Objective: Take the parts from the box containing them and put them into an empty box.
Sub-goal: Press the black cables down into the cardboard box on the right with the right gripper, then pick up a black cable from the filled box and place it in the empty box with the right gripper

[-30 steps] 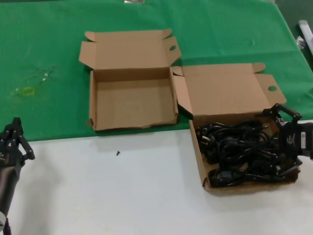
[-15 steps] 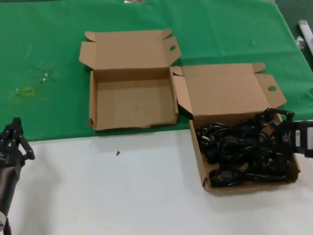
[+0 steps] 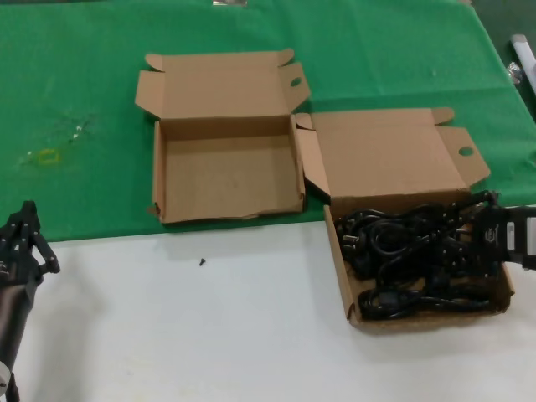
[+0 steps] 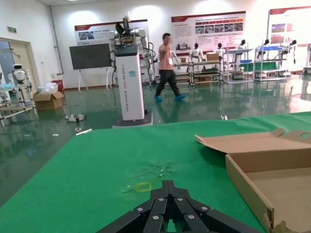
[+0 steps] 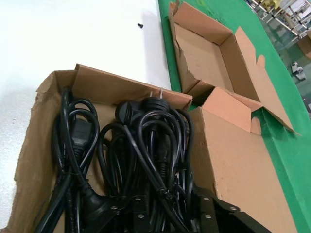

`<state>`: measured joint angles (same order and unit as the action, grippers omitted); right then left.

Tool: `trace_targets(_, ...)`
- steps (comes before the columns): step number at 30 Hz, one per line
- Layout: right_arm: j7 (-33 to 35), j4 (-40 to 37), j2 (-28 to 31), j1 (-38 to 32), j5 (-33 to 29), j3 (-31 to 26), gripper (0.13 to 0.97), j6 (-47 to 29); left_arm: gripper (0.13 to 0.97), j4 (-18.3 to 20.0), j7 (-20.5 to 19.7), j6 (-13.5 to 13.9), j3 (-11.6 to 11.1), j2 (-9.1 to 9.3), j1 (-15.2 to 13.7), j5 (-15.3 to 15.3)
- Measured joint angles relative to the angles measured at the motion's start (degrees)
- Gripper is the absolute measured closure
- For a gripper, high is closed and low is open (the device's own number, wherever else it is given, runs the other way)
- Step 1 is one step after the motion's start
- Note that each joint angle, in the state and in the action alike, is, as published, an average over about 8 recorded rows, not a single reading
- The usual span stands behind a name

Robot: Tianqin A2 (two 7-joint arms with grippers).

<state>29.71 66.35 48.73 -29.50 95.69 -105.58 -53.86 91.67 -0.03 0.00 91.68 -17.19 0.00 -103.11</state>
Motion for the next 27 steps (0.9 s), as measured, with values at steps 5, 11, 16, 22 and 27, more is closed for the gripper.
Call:
trace_targets(5, -1.53, 1.75, 1.04, 0.71, 0.24, 0.21, 0.746, -0.5, 0.954, 0.0, 0.01, 0.0, 0.0, 0.0, 0.0, 0.0)
trace_targets(11, -4.24, 4.72, 2.53, 1.27, 0.85, 0.73, 0.855, -1.24, 0.954, 0.0, 0.01, 0.0, 0.0, 0.0, 0.0, 0.0)
trace_targets(16, -6.41, 6.38, 3.06, 0.49, 1.26, 1.29, 0.865, -1.31, 0.954, 0.0, 0.01, 0.0, 0.0, 0.0, 0.0, 0.0)
trace_targets(22, -8.4, 6.78, 2.21, -2.53, 0.99, 1.54, 0.875, -0.49, 0.954, 0.0, 0.01, 0.0, 0.0, 0.0, 0.0, -0.01)
trace_targets(27, -9.51, 6.56, 0.33, -5.68, 0.16, 1.02, 0.875, 0.6, 0.954, 0.0, 0.01, 0.0, 0.0, 0.0, 0.0, -0.01)
